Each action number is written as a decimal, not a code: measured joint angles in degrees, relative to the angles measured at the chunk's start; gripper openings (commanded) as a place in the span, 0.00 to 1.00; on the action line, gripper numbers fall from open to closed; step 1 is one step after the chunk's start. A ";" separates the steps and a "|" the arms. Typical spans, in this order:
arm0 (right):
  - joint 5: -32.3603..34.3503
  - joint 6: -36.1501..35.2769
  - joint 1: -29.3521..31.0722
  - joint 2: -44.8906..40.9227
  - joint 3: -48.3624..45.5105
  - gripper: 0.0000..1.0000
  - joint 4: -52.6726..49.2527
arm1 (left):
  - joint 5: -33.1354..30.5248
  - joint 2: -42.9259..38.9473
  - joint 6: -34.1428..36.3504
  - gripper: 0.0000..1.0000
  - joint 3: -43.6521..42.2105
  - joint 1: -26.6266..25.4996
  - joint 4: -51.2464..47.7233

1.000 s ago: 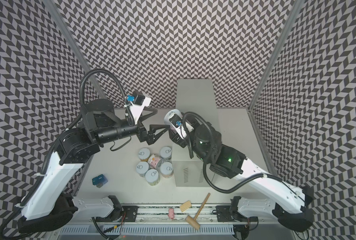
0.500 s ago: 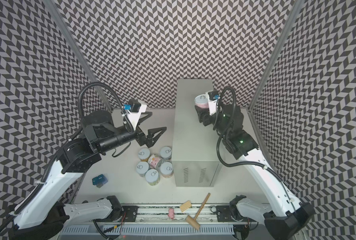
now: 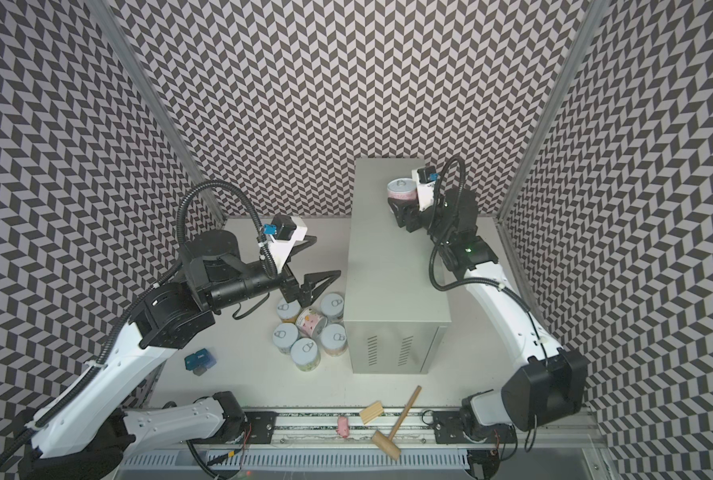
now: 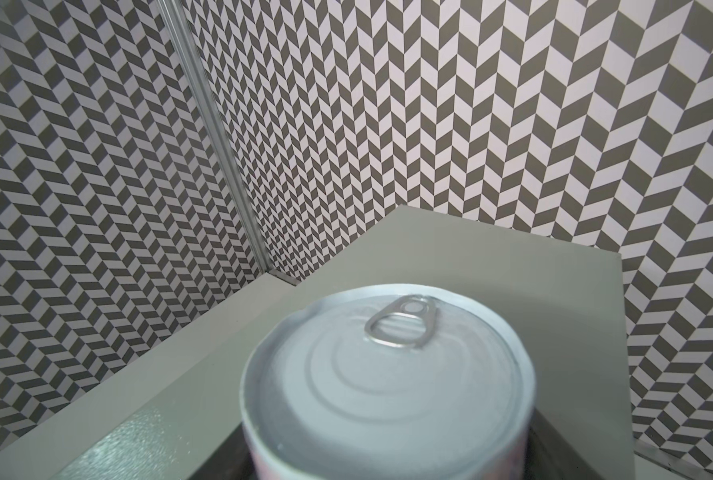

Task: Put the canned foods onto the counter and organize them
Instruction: 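Lower the pink can onto the cabinet top with the right gripper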

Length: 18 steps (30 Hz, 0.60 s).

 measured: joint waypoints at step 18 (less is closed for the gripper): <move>-1.09 -1.95 -1.18 5.66 5.01 0.82 2.29 | 5.20 -5.86 0.83 1.00 -5.77 0.00 5.35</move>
